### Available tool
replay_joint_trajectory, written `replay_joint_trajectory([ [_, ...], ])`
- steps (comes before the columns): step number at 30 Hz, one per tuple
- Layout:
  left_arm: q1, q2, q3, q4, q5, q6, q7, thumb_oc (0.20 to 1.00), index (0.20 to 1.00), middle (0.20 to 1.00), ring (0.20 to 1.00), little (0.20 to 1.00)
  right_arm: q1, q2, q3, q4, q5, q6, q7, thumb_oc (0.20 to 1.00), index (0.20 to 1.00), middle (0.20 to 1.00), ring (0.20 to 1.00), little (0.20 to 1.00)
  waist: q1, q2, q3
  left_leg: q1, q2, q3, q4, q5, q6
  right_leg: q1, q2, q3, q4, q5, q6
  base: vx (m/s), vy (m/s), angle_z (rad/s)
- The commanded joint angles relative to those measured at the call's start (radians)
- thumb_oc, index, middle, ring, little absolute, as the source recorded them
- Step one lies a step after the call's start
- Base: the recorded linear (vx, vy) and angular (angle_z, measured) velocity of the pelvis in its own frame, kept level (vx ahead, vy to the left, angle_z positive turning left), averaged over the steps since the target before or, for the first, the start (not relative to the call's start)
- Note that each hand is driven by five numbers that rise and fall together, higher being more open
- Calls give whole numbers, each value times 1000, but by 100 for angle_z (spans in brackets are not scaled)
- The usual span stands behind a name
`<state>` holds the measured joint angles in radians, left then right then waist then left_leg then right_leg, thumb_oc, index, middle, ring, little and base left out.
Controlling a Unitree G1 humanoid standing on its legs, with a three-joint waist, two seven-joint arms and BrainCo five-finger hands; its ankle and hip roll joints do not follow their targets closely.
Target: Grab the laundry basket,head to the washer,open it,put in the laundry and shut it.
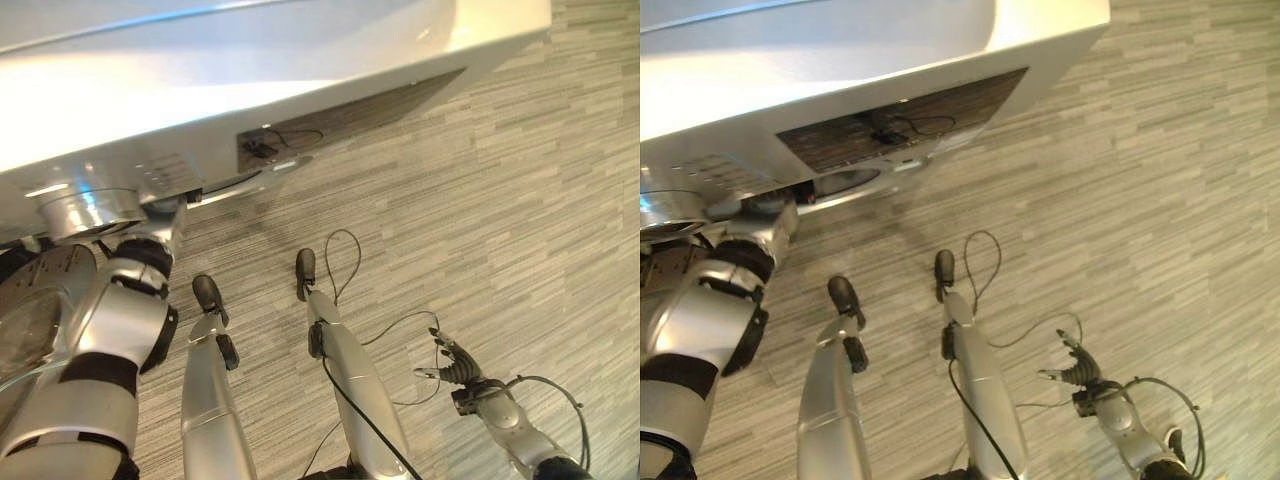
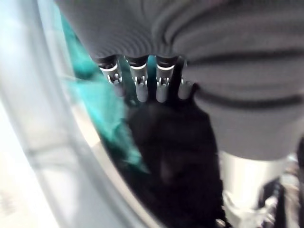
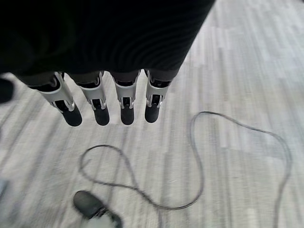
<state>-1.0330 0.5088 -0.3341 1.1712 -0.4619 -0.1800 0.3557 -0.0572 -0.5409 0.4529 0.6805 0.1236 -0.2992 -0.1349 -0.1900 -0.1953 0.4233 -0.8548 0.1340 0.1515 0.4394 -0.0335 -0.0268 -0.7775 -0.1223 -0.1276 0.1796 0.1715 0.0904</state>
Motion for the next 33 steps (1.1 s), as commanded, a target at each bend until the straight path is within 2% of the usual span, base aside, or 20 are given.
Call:
replay_joint_trajectory([
  [1, 155, -23, 76, -98, -16, -94, -6, 1000, 1000, 1000, 1000, 1000, 19, -40, -26, 0, -14, 13, -54, 1000, 1000, 1000, 1000, 1000, 32, 48, 40, 134, 26, -81, -30, -48, -50, 76, -120, -29, 104, -51, 126, -38, 9, 23],
  [4, 331, -98, 88, -175, -10, -107, -15, 1000, 1000, 1000, 1000, 1000, -7, -6, -68, 47, 1, 26, -82, 1000, 1000, 1000, 1000, 1000, 71, 81, 81, 225, -5, -85, -70, -28, -48, 163, -146, -47, 112, -66, 117, -59, 8, 38],
  [5, 417, -133, 90, -171, -13, -105, -33, 1000, 1000, 1000, 1000, 1000, -19, 19, -111, 68, 59, 25, -92, 1000, 1000, 1000, 1000, 1000, 78, 95, 92, 279, -30, -83, -118, 21, -41, 225, -161, -57, 78, -36, 104, -86, 44, 42],
  [6, 499, -158, 94, -165, 16, -99, -42, 1000, 1000, 1000, 1000, 1000, -23, 41, -146, 98, 95, 26, -97, 1000, 1000, 1000, 1000, 1000, 88, 111, 75, 347, -44, -89, -174, 42, -40, 286, -157, -64, 49, -40, 97, -91, 47, 54],
  [10, 592, -211, 94, -127, 32, -90, -68, 1000, 1000, 1000, 1000, 1000, -38, 80, -179, 171, 148, 33, -89, 1000, 1000, 1000, 1000, 1000, 101, 130, 32, 448, -54, -105, -266, 71, -41, 375, -155, -76, 13, -46, 96, 56, 21, 38],
  [11, 623, -238, 96, -78, 51, -78, -77, 1000, 1000, 1000, 1000, 1000, -45, 129, -225, 220, 270, 28, -76, 1000, 1000, 1000, 1000, 1000, 104, 138, 2, 510, -56, -112, -343, 102, -48, 432, -153, -83, -28, -41, 98, 73, 7, 17],
  [12, 623, -238, 96, -78, 51, -78, -77, 1000, 1000, 1000, 1000, 1000, -46, 129, -225, 220, 270, 28, -76, 1000, 1000, 1000, 1000, 1000, 104, 138, 4, 513, -56, -113, -344, 102, -48, 434, -153, -83, -29, -40, 98, 52, -4, 15],
  [13, 636, -255, 92, -48, 58, -70, -87, 1000, 1000, 1000, 1000, 1000, -53, 155, -257, 253, 358, 21, -63, 1000, 1000, 1000, 1000, 1000, 101, 143, -13, 533, -59, -120, -379, 117, -52, 458, -149, -80, -53, -37, 97, 39, -14, 10],
  [14, 649, -269, 88, 1, 68, -51, -109, 1000, 1000, 1000, 1000, 1000, -67, 186, -289, 290, 461, 12, -46, 1000, 1000, 1000, 1000, 1000, 97, 153, -30, 556, -59, -125, -410, 129, -54, 480, -135, -59, -68, -44, 94, 39, -13, 11],
  [15, 649, -269, 88, 1, 68, -51, -109, 1000, 1000, 1000, 1000, 1000, -67, 186, -288, 290, 461, 12, -46, 1000, 1000, 1000, 1000, 1000, 97, 153, -30, 555, -59, -125, -411, 129, -54, 480, -135, -59, -68, -44, 94, 55, 2, 10],
  [16, 681, -265, 101, 66, 112, -31, -137, 1000, 1000, 1000, 1000, 1000, -69, 212, -287, 325, 507, 17, -18, 1000, 1000, 1000, 1000, 1000, 75, 164, -55, 589, -55, -127, -439, 134, -53, 478, -73, 59, -40, -79, 87, 100, 33, 19],
  [17, 727, -261, 110, 139, 236, 0, -134, 1000, 1000, 1000, 1000, 1000, -53, 229, -268, 348, 485, 29, -5, 1000, 1000, 1000, 1000, 1000, 69, 173, -75, 620, -47, -124, -433, 134, -50, 486, 4, 192, 21, -148, 76, 97, 32, 41],
  [18, 727, -261, 110, 139, 236, 0, -134, 1000, 1000, 1000, 1000, 1000, -53, 229, -268, 348, 485, 29, -5, 1000, 1000, 1000, 1000, 1000, 70, 173, -77, 617, -46, -123, -433, 135, -50, 484, 5, 193, 20, -146, 75, 148, 0, 56],
  [19, 783, -262, 99, 193, 358, 24, -157, 1000, 1000, 1000, 1000, 1000, -28, 233, -252, 365, 437, 43, 12, 1000, 1000, 1000, 1000, 1000, 79, 181, -108, 641, -47, -141, -425, 131, -47, 509, 30, 217, 53, -185, 59, 81, -18, 46],
  [20, 784, -262, 99, 193, 359, 24, -157, 1000, 1000, 1000, 1000, 1000, -27, 233, -251, 364, 437, 43, 11, 1000, 1000, 1000, 1000, 1000, 79, 181, -108, 642, -47, -142, -425, 131, -47, 510, 29, 216, 54, -186, 59, 132, -44, 27],
  [22, 854, -253, 121, 225, 431, 35, -166, 1000, 1000, 1000, 1000, 1000, 6, 238, -257, 421, 390, 65, 41, 1000, 1000, 1000, 1000, 1000, 85, 184, -159, 683, -50, -163, -432, 123, -49, 573, 28, 187, 21, -185, 56, 102, -109, 28],
  [23, 854, -253, 121, 225, 431, 35, -166, 1000, 1000, 1000, 1000, 1000, 6, 238, -257, 421, 390, 65, 41, 1000, 1000, 1000, 1000, 1000, 84, 184, -159, 684, -50, -163, -432, 123, -49, 575, 28, 186, 20, -184, 56, 69, -122, 43],
  [25, 905, -250, 172, 232, 394, 29, -192, 1000, 1000, 1000, 1000, 1000, 29, 245, -269, 506, 328, 92, 60, 1000, 1000, 1000, 1000, 1000, 94, 185, -207, 720, -43, -177, -453, 124, -54, 632, 30, 163, -29, -182, 55, 70, -100, 37],
  [28, 939, -256, 176, 210, 382, 19, -207, 1000, 1000, 1000, 1000, 1000, 46, 234, -280, 542, 272, 106, 71, 1000, 1000, 1000, 1000, 1000, 101, 186, -241, 747, -35, -193, -465, 125, -57, 673, 34, 144, -46, -190, 50, 54, -83, 16],
  [33, 957, -255, 163, 175, 375, 9, -213, 1000, 1000, 1000, 1000, 1000, 57, 225, -295, 572, 250, 115, 84, 1000, 1000, 1000, 1000, 1000, 112, 195, -266, 769, -22, -221, -458, 123, -61, 692, 46, 114, 4, -235, 38, 28, -56, 31],
])
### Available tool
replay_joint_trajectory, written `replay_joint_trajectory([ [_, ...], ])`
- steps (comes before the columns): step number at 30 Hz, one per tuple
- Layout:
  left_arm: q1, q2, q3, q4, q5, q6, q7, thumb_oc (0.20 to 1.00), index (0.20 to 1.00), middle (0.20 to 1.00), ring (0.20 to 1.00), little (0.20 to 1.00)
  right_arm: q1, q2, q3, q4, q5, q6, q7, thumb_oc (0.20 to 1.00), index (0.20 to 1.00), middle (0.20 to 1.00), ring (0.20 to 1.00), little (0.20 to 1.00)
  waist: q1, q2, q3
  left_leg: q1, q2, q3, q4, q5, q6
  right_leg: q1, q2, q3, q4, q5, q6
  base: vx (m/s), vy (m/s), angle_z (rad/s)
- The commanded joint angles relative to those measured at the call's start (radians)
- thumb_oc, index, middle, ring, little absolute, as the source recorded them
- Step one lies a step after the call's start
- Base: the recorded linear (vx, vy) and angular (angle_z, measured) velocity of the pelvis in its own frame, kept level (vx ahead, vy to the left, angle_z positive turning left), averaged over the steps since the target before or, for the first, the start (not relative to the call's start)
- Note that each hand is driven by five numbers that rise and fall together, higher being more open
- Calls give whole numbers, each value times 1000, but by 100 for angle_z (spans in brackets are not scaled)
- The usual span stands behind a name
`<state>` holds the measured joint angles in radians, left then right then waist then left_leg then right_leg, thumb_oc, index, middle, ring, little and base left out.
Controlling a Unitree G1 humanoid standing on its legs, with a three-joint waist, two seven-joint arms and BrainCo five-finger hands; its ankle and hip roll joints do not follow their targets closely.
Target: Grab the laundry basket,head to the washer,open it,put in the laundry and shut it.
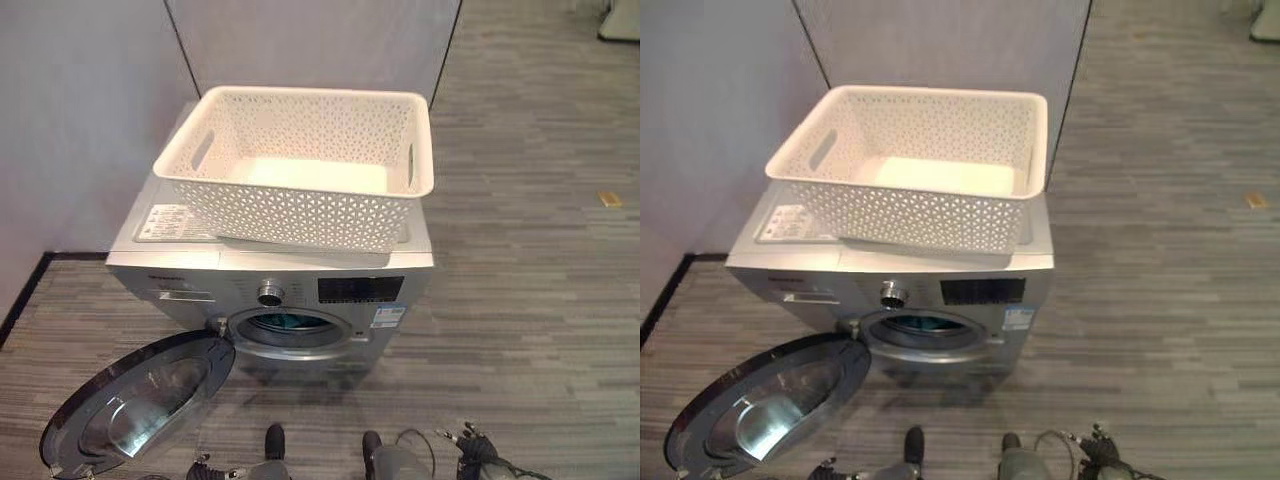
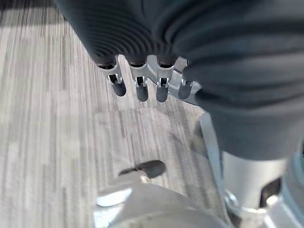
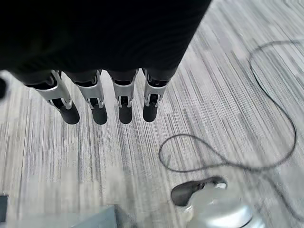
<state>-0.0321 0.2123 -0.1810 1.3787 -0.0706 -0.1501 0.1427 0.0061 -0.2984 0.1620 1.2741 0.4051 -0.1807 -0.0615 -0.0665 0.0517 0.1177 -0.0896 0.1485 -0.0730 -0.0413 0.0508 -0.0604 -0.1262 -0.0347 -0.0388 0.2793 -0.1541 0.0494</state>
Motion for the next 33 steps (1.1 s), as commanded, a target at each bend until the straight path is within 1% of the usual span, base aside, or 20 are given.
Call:
replay_joint_trajectory([
  [1, -47, 46, 14, -42, -24, -24, 1, 1000, 1000, 1000, 1000, 1000, -6, -18, 0, -19, -44, -2, 12, 1000, 1000, 1000, 1000, 1000, -8, -51, 41, 6, -34, -6, 31, 39, -28, 44, -36, 14, -70, 74, 74, -15, -41, 36],
  [7, -70, 71, 14, -94, -100, -26, -29, 1000, 1000, 1000, 1000, 1000, -23, -53, 60, -36, -170, 11, 12, 1000, 1000, 1000, 1000, 1000, 3, -50, 63, -20, -21, -65, 48, 78, -49, 47, -3, -45, 11, 19, 46, -94, -57, 34],
  [8, -109, 94, -33, -163, -54, -32, -26, 1000, 1000, 1000, 1000, 1000, -26, -83, 63, -73, -198, 4, 6, 1000, 1000, 1000, 1000, 1000, -41, -58, 74, -103, 2, 113, 81, 105, -42, 48, -26, -101, -20, 31, 43, -247, -6, 85],
  [9, -109, 94, -33, -163, -54, -32, -26, 1000, 1000, 1000, 1000, 1000, -26, -84, 63, -73, -198, 4, 6, 1000, 1000, 1000, 1000, 1000, -41, -57, 71, -107, 3, 113, 81, 105, -42, 45, -25, -101, -21, 33, 43, -276, 83, 169],
  [10, -147, 108, -21, -201, -94, -32, -29, 1000, 1000, 1000, 1000, 1000, -27, -99, 62, -89, -185, 9, 8, 1000, 1000, 1000, 1000, 1000, -60, -71, 75, -109, 35, 218, 163, 69, -36, 23, -52, -122, -27, 59, 47, -98, 72, 159],
  [11, -147, 108, -21, -201, -94, -32, -29, 1000, 1000, 1000, 1000, 1000, -27, -99, 62, -89, -185, 9, 8, 1000, 1000, 1000, 1000, 1000, -60, -70, 73, -112, 36, 217, 163, 70, -36, 21, -50, -122, -29, 61, 46, -145, 79, 132],
  [12, -154, 119, -23, -217, -101, -41, -30, 1000, 1000, 1000, 1000, 1000, -31, -104, 71, -88, -171, 13, 18, 1000, 1000, 1000, 1000, 1000, -54, -94, 78, -116, -18, 133, 276, -17, -34, 13, -70, -101, -43, 78, 49, -128, 95, 26],
  [13, -170, 138, -35, -276, -89, -53, -23, 1000, 1000, 1000, 1000, 1000, -15, -102, 57, -110, -135, 9, 29, 1000, 1000, 1000, 1000, 1000, -61, -115, 85, -80, -28, 85, 342, -92, -31, 1, -91, -75, -50, 102, 59, -128, 96, -16],
  [14, -171, 138, -36, -277, -89, -53, -23, 1000, 1000, 1000, 1000, 1000, -15, -102, 57, -110, -135, 9, 29, 1000, 1000, 1000, 1000, 1000, -61, -115, 83, -82, -28, 84, 340, -90, -31, -1, -91, -76, -51, 103, 59, -91, 172, -41],
  [15, -178, 141, -38, -290, -96, -54, -21, 1000, 1000, 1000, 1000, 1000, -10, -101, 48, -103, -126, 11, 31, 1000, 1000, 1000, 1000, 1000, -58, -120, 89, -58, -44, 39, 381, -116, -35, -1, -97, -60, -51, 110, 64, -3, 189, -34],
  [16, -190, 143, -49, -306, -104, -54, -19, 1000, 1000, 1000, 1000, 1000, -4, -101, 43, -98, -122, 15, 32, 1000, 1000, 1000, 1000, 1000, -61, -114, 94, -8, -45, 1, 336, -139, -34, -2, -102, -39, -42, 117, 76, 14, 310, -15],
  [18, -197, 143, -56, -318, -96, -51, -18, 1000, 1000, 1000, 1000, 1000, 2, -97, 32, -89, -126, 20, 33, 1000, 1000, 1000, 1000, 1000, -69, -110, 95, 21, -47, -7, 298, -163, -26, -3, -112, -20, -40, 129, 90, 29, 310, -13],
  [22, -165, 159, -83, -476, -93, -61, -47, 1000, 1000, 1000, 1000, 1000, 25, -102, -47, -60, -134, 34, 21, 1000, 1000, 1000, 1000, 1000, -91, -102, 103, 29, -104, 73, 311, -241, 8, -28, -216, 48, -58, 233, 151, -38, 462, -20],
  [24, -126, 180, -72, -550, -92, -67, -54, 1000, 1000, 1000, 1000, 1000, 33, -99, -60, -68, -145, 36, 23, 1000, 1000, 1000, 1000, 1000, -90, -114, 115, 24, -136, 109, 315, -251, 21, -53, -254, 73, -103, 350, 167, -135, 364, -69],
  [26, -97, 190, -40, -565, -95, -66, -48, 1000, 1000, 1000, 1000, 1000, 27, -91, -51, -76, -159, 37, 22, 1000, 1000, 1000, 1000, 1000, -75, -122, 127, 24, -147, 140, 291, -247, 29, -76, -276, 54, -148, 423, 177, -163, 262, -64],
  [27, -85, 192, -28, -577, -94, -65, -43, 1000, 1000, 1000, 1000, 1000, 21, -86, -46, -77, -167, 38, 22, 1000, 1000, 1000, 1000, 1000, -61, -125, 137, 27, -149, 153, 280, -241, 33, -91, -287, 11, -161, 447, 181, -182, 263, -73],
  [28, -80, 189, -17, -574, -91, -64, -35, 1000, 1000, 1000, 1000, 1000, 12, -82, -35, -78, -177, 40, 20, 1000, 1000, 1000, 1000, 1000, -43, -123, 149, 30, -146, 168, 265, -231, 36, -100, -296, -66, -167, 440, 182, -182, 261, -70],
  [29, -79, 186, -15, -573, -81, -59, -33, 1000, 1000, 1000, 1000, 1000, 7, -74, -26, -84, -180, 39, 22, 1000, 1000, 1000, 1000, 1000, -38, -119, 156, 28, -147, 169, 252, -217, 40, -106, -281, -88, -150, 406, 178, -196, 272, -81],
  [31, -75, 185, -18, -557, -60, -55, -36, 1000, 1000, 1000, 1000, 1000, 12, -64, -19, -76, -171, 37, 24, 1000, 1000, 1000, 1000, 1000, -36, -111, 151, 28, -160, 172, 211, -191, 54, -101, -202, -70, -89, 322, 159, -172, 289, -28],
  [33, -55, 175, -1, -554, -59, -48, -38, 1000, 1000, 1000, 1000, 1000, 12, -60, -15, -63, -173, 35, 26, 1000, 1000, 1000, 1000, 1000, -22, -105, 137, 43, -168, 190, 160, -170, 66, -91, -145, -114, -62, 269, 141, -90, 223, 13],
])
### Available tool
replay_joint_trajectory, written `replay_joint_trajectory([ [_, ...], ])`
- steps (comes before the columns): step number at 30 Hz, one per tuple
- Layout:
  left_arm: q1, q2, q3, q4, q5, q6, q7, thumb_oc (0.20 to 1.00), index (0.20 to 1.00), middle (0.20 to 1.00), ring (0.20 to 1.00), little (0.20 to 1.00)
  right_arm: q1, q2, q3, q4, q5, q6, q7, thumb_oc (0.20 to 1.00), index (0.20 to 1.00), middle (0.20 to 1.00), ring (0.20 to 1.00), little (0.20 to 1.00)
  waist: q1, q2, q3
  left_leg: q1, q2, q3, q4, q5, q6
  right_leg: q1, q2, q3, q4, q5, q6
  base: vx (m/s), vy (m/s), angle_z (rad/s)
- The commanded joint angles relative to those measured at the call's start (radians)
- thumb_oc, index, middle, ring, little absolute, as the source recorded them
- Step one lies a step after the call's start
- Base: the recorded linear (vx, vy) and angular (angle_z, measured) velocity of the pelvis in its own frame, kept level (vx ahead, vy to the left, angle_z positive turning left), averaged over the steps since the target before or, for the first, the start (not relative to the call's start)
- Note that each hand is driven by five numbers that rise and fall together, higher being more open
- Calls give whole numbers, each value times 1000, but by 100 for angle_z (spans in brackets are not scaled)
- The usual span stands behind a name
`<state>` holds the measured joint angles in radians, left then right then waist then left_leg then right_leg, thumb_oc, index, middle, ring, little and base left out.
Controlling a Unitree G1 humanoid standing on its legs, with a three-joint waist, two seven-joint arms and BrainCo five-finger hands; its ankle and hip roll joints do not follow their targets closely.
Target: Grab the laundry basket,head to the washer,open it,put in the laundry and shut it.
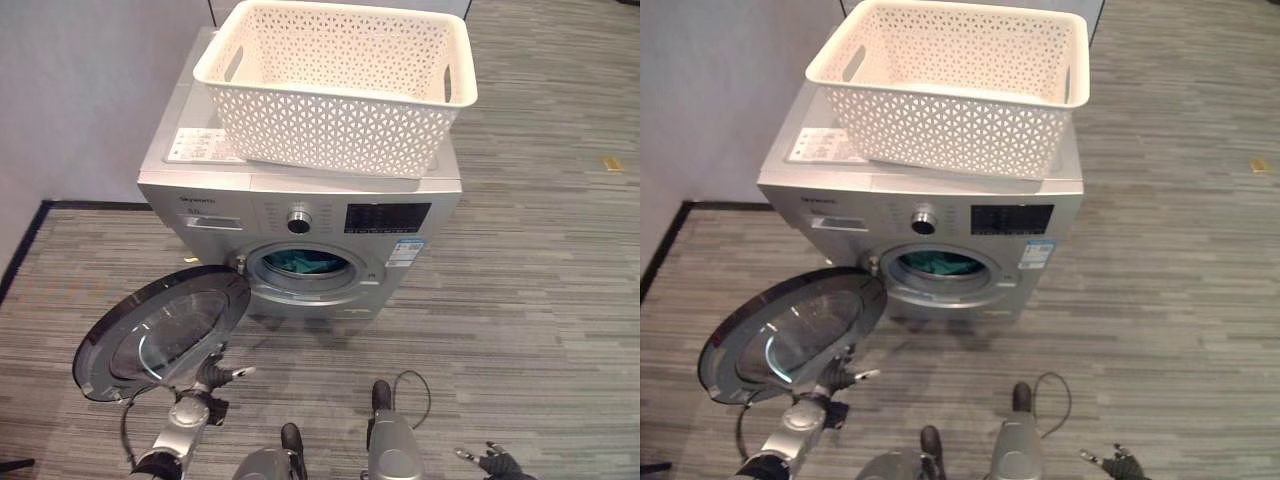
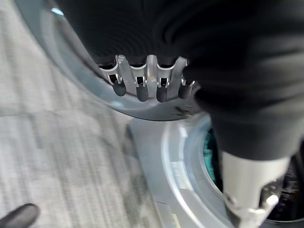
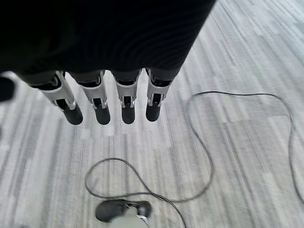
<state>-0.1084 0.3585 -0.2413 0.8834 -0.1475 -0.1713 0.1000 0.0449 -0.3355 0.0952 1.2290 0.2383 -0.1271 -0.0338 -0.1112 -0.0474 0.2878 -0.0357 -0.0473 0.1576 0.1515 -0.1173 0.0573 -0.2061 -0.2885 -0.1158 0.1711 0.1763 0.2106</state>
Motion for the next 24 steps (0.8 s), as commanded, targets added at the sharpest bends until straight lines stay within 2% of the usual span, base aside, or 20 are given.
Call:
replay_joint_trajectory([
  [1, 39, 26, 71, -63, 15, -26, 2, 1000, 1000, 1000, 1000, 1000, -26, -23, 60, -16, -13, -21, -1, 1000, 1000, 1000, 1000, 1000, 29, 2, -37, 3, 31, -30, -54, 8, -45, -14, 147, -52, 90, -95, -32, -69, 169, -41],
  [2, 61, 19, 81, -76, 0, -23, -8, 1000, 1000, 1000, 1000, 1000, -26, -26, 64, -17, -18, -24, 1, 1000, 1000, 1000, 1000, 1000, 34, 7, -51, 5, 25, -28, -76, 28, -40, -4, 206, -48, 120, -128, -43, -49, 135, -43],
  [3, 62, 19, 81, -77, 0, -22, -8, 1000, 1000, 1000, 1000, 1000, -26, -26, 64, -17, -18, -23, 1, 1000, 1000, 1000, 1000, 1000, 35, 7, -50, 6, 25, -27, -76, 28, -40, -3, 206, -48, 121, -129, -43, -44, 84, -41],
  [6, 86, 14, 96, -91, -11, -15, -19, 1000, 1000, 1000, 1000, 1000, -22, -34, 68, -36, -26, -28, 0, 1000, 1000, 1000, 1000, 1000, 44, 4, -68, 8, 12, -15, -84, 38, -39, 38, 256, -55, 106, -164, -59, -31, 35, 2],
  [10, 85, 0, 111, -74, -10, -11, -11, 1000, 1000, 1000, 1000, 1000, -15, -39, 80, -50, -45, -26, 4, 1000, 1000, 1000, 1000, 1000, 44, 10, -82, 6, 8, -12, -36, 21, -44, 62, 268, -22, 74, -191, -84, 40, -34, -4],
  [12, 92, 0, 107, -113, -9, -15, -17, 1000, 1000, 1000, 1000, 1000, -6, -58, 82, -62, -50, -27, 8, 1000, 1000, 1000, 1000, 1000, 44, 1, -76, -46, -1, -9, 107, 0, -69, 94, 257, -20, 30, -204, -107, 4, -61, -4],
  [13, 93, 0, 104, -136, -15, -15, -22, 1000, 1000, 1000, 1000, 1000, -6, -71, 79, -64, -46, -28, 11, 1000, 1000, 1000, 1000, 1000, 47, 2, -65, -85, -2, -22, 194, 9, -97, 99, 256, -20, 25, -208, -118, -52, -43, 8],
  [15, 74, 4, 100, -132, -14, -20, -14, 1000, 1000, 1000, 1000, 1000, -13, -94, 80, -59, -52, -28, 11, 1000, 1000, 1000, 1000, 1000, 64, -3, -40, -130, -17, -83, 307, 42, -146, 107, 250, -15, 28, -207, -129, -78, -6, 6],
  [16, 68, 13, 100, -145, -17, -21, -5, 1000, 1000, 1000, 1000, 1000, -18, -100, 88, -48, -63, -27, 15, 1000, 1000, 1000, 1000, 1000, 68, -4, -40, -135, -12, -128, 307, 44, -145, 100, 253, -12, 38, -213, -130, -47, 28, -14],
  [17, 64, 15, 99, -156, -17, -18, -6, 1000, 1000, 1000, 1000, 1000, -16, -103, 90, -48, -68, -24, 16, 1000, 1000, 1000, 1000, 1000, 63, -7, -46, -133, 23, -122, 286, 37, -132, 99, 246, -13, 40, -216, -126, 26, 87, -33],
  [18, 68, 26, 107, -181, -16, -22, -3, 1000, 1000, 1000, 1000, 1000, -11, -114, 83, -42, -73, -22, 15, 1000, 1000, 1000, 1000, 1000, 68, -12, -54, -124, 77, -142, 241, 21, -121, 109, 240, 4, 37, -227, -118, 71, 99, -43],
  [20, 79, 39, 123, -207, -25, -23, 4, 1000, 1000, 1000, 1000, 1000, -6, -121, 65, -35, -63, -22, 12, 1000, 1000, 1000, 1000, 1000, 70, -7, -72, -112, 125, -173, 158, 32, -111, 102, 236, 15, 50, -241, -113, 74, 201, -30],
  [21, 48, 58, 127, -212, -39, -21, 16, 1000, 1000, 1000, 1000, 1000, 7, -119, 43, -38, -33, -28, 8, 1000, 1000, 1000, 1000, 1000, 48, 11, -73, -97, 230, -158, 56, 119, -136, 81, 215, 9, 85, -253, -105, 21, 223, -17],
  [23, 28, 71, 122, -211, -45, -22, 18, 1000, 1000, 1000, 1000, 1000, 12, -121, 41, -39, -29, -31, 10, 1000, 1000, 1000, 1000, 1000, 44, 18, -71, -85, 241, -158, 31, 133, -148, 70, 206, 12, 104, -259, -101, 36, 270, 14],
  [24, 32, 97, 125, -254, -43, -21, -3, 1000, 1000, 1000, 1000, 1000, 33, -140, 49, -40, -62, -28, 32, 1000, 1000, 1000, 1000, 1000, 35, 37, -76, -38, 232, -160, -30, 117, -161, 71, 185, 13, 125, -266, -82, 69, 292, 28],
])
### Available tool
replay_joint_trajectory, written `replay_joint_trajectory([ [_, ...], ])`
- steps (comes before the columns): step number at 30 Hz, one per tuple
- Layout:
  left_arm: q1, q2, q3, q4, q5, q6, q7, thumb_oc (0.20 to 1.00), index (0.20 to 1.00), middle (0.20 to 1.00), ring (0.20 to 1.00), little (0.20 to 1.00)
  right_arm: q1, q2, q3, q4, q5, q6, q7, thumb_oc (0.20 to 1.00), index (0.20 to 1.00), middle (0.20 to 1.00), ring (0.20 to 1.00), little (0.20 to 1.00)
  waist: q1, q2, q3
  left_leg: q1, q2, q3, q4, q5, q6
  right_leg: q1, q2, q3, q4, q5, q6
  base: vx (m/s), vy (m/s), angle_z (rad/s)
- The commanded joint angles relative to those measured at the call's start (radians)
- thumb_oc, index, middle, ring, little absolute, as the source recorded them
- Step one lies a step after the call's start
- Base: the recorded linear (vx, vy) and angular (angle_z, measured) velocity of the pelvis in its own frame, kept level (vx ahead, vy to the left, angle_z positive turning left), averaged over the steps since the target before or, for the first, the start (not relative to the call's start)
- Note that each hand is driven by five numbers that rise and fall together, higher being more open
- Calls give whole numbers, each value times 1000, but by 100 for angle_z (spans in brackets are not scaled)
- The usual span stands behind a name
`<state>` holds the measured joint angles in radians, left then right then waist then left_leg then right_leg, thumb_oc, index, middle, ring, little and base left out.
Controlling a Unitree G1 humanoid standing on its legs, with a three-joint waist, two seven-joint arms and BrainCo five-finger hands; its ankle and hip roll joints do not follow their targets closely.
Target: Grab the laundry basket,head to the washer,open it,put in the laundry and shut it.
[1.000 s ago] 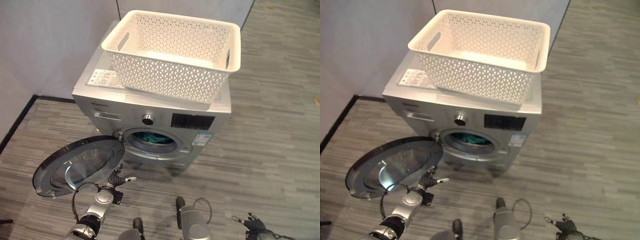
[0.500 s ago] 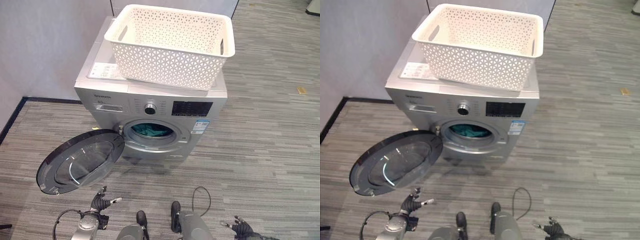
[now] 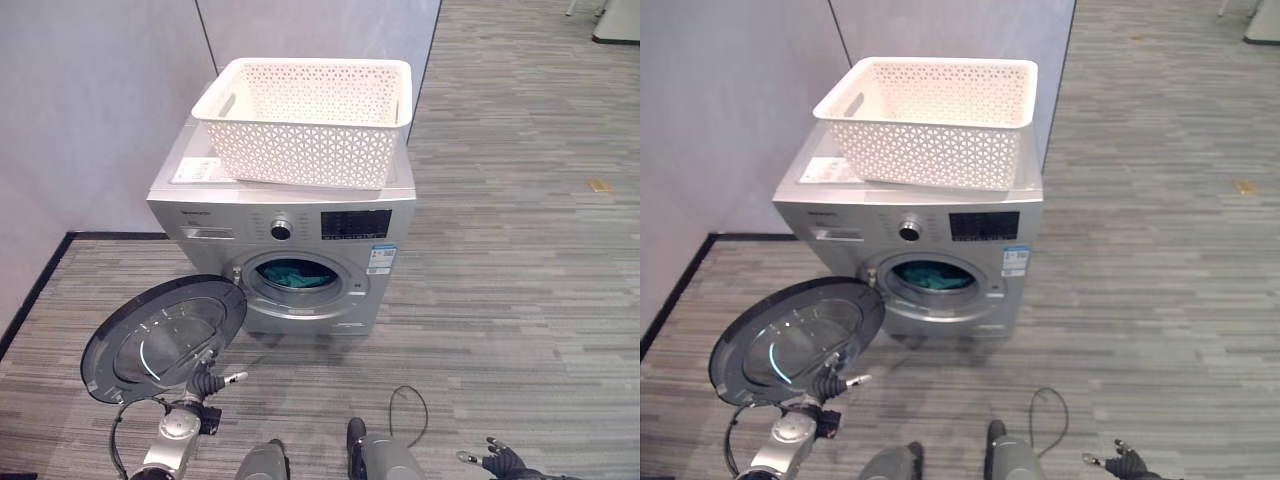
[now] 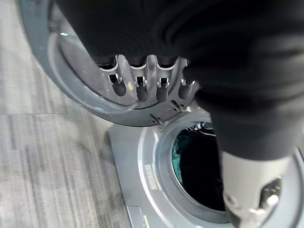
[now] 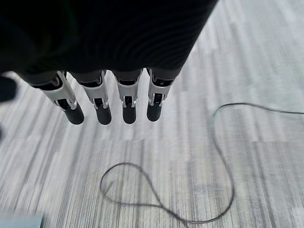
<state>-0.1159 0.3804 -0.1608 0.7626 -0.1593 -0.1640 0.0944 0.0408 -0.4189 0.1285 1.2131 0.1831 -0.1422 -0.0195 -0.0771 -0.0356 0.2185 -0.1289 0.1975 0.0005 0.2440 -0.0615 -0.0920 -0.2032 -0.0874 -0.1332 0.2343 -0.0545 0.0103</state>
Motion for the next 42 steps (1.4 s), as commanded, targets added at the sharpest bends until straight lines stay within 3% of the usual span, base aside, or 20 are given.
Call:
replay_joint_trajectory([
  [1, 40, 75, 45, -134, -31, -28, 3, 1000, 1000, 1000, 1000, 1000, 37, -57, 16, -24, -7, -13, 18, 1000, 1000, 1000, 1000, 1000, 1, 25, -7, 57, -13, -3, -123, 62, -12, 69, -16, 31, 62, -35, 119, 110, 391, 5],
  [2, 41, 113, 42, -185, -25, -33, -17, 1000, 1000, 1000, 1000, 1000, 53, -71, -5, -9, -28, -3, 26, 1000, 1000, 1000, 1000, 1000, -1, 22, 0, 62, -46, 6, -121, 48, -11, 79, -43, 34, 50, -12, 137, 44, 188, -14],
  [5, 66, 177, 63, -272, -8, -36, -36, 1000, 1000, 1000, 1000, 1000, 75, -78, -33, 11, -43, 4, 34, 1000, 1000, 1000, 1000, 1000, 4, 16, 6, 69, -71, 25, -144, 41, 0, 80, -69, 39, 38, 14, 155, 50, 229, 1],
  [12, 27, 287, 128, -388, 35, -42, -6, 1000, 1000, 1000, 1000, 1000, 79, -28, -17, -14, -9, 2, 68, 1000, 1000, 1000, 1000, 1000, 26, -4, 26, 54, -112, 39, -300, 101, 23, 41, -115, 27, -38, 97, 195, -31, 155, 2],
  [16, 24, 397, 147, -437, 33, -92, -31, 1000, 1000, 1000, 1000, 1000, 69, 0, -20, 0, 41, 1, 90, 1000, 1000, 1000, 1000, 1000, 33, -14, 22, 59, -131, 64, -314, 89, 35, 35, -143, 18, -43, 153, 218, 24, 143, 14],
  [20, -91, 452, 142, -301, 49, -88, 24, 1000, 1000, 1000, 1000, 1000, 75, 17, 44, -16, 11, -1, 115, 1000, 1000, 1000, 1000, 1000, 26, -24, 5, 71, -143, 76, -323, 79, 41, 53, -160, 15, -79, 203, 231, 61, 106, -19],
  [21, -165, 477, 129, -184, 49, -75, 54, 1000, 1000, 1000, 1000, 1000, 67, 28, 61, -22, 8, -1, 110, 1000, 1000, 1000, 1000, 1000, 21, -29, 3, 69, -144, 79, -325, 79, 42, 59, -162, 13, -97, 213, 234, 36, 72, -16],
  [25, -279, 518, 96, -5, 8, -64, 72, 1000, 1000, 1000, 1000, 1000, 65, 47, 96, -55, 21, -4, 117, 1000, 1000, 1000, 1000, 1000, 8, -41, 4, 66, -143, 89, -330, 81, 42, 60, -159, 17, -118, 235, 239, 26, 62, -10],
  [28, -414, 563, 15, 228, -15, -45, 39, 1000, 1000, 1000, 1000, 1000, 88, 40, 141, -121, 32, -5, 139, 1000, 1000, 1000, 1000, 1000, -11, -76, 16, 49, -135, 102, -331, 85, 39, 50, -153, 28, -141, 267, 247, -2, 40, 2],
  [32, -532, 563, -114, 472, 139, -2, -2, 1000, 1000, 1000, 1000, 1000, 89, 37, 170, -134, 28, -1, 140, 1000, 1000, 1000, 1000, 1000, -36, -114, 21, 39, -118, 126, -331, 86, 35, 35, -138, 52, -165, 314, 252, 7, 30, -22],
  [33, -536, 546, -107, 540, 145, 22, -29, 1000, 1000, 1000, 1000, 1000, 86, 38, 189, -123, 10, 6, 151, 1000, 1000, 1000, 1000, 1000, -39, -126, 20, 31, -108, 132, -331, 88, 32, 29, -129, 68, -173, 334, 252, 7, 16, -61],
  [38, -520, 517, -96, 636, 181, 63, -94, 1000, 1000, 1000, 1000, 1000, 91, 44, 210, -127, 11, 23, 177, 1000, 1000, 1000, 1000, 1000, -43, -155, 1, 31, -91, 151, -331, 83, 29, 26, -118, 90, -187, 349, 252, 26, 12, -33],
  [39, -473, 493, -79, 637, 153, 81, -180, 1000, 1000, 1000, 1000, 1000, 91, 43, 207, -117, 12, 38, 189, 1000, 1000, 1000, 1000, 1000, -40, -155, -9, 40, -95, 151, -331, 76, 32, 30, -118, 93, -185, 345, 252, 63, 25, -40],
  [42, -430, 479, -85, 589, 136, 89, -221, 1000, 1000, 1000, 1000, 1000, 91, 27, 206, -111, -5, 47, 210, 1000, 1000, 1000, 1000, 1000, -29, -143, -11, 51, -102, 145, -331, 71, 35, 37, -121, 85, -179, 332, 252, 33, 22, -18],
])
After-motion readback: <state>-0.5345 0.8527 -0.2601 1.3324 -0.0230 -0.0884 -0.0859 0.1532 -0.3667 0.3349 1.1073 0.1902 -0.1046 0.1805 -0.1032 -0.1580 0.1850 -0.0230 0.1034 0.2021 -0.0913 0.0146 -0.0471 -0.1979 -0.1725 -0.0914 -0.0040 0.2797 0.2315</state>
